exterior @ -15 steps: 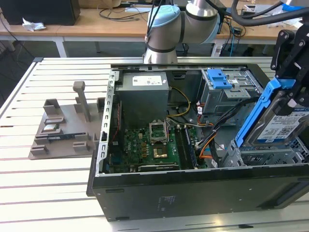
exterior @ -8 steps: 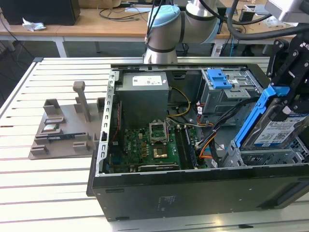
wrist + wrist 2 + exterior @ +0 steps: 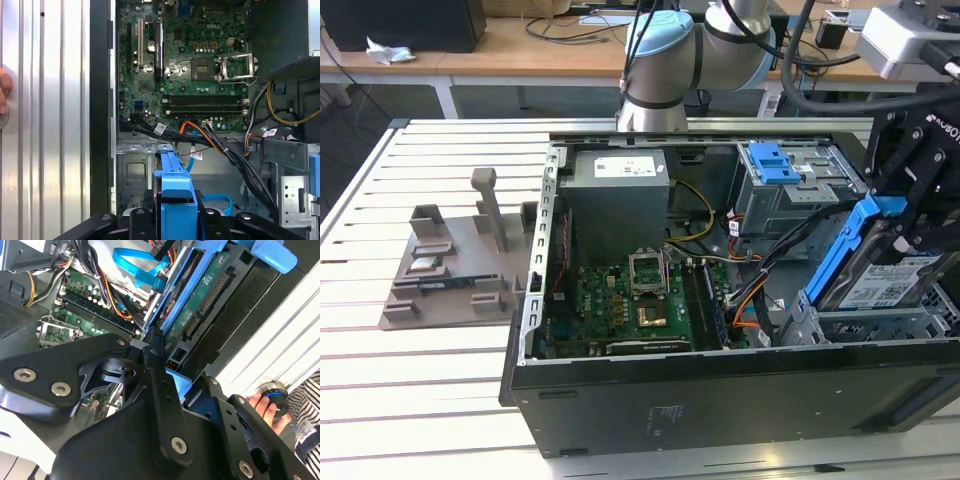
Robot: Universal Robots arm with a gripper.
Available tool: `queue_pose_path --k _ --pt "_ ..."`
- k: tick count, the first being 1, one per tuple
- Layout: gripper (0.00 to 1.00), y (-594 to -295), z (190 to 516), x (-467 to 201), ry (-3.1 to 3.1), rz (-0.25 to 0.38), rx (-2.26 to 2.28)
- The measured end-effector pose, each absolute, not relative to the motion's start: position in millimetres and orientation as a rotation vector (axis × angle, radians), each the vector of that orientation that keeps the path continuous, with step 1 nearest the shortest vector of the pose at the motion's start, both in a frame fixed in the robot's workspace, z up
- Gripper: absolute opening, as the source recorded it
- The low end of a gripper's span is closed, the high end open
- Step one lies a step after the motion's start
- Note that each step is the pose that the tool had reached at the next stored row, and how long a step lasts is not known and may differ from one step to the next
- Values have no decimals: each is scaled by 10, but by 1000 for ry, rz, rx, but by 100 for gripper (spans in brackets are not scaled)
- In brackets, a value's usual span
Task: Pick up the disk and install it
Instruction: 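Insert the disk into the insertion slot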
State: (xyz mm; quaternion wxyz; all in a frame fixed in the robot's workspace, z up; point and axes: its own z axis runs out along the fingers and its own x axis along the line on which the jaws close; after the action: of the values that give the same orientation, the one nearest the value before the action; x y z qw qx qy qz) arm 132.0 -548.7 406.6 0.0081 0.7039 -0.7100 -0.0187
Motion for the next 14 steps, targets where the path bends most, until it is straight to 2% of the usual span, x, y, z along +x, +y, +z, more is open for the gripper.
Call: queue_pose_path --k 7,8,9,10,11,14 --pt "36 -5487 4058 1320 -2219 -59 2200" --pt "38 -5487 4058 1320 -2219 -58 2200" --pt "43 -5487 4058 1320 -2219 -58 2200" --pt "43 -5487 4058 1320 -2219 -58 2200" --pt "50 -5487 4058 1320 -2219 -58 2200" --pt "50 -5487 4057 1320 -2219 -58 2200"
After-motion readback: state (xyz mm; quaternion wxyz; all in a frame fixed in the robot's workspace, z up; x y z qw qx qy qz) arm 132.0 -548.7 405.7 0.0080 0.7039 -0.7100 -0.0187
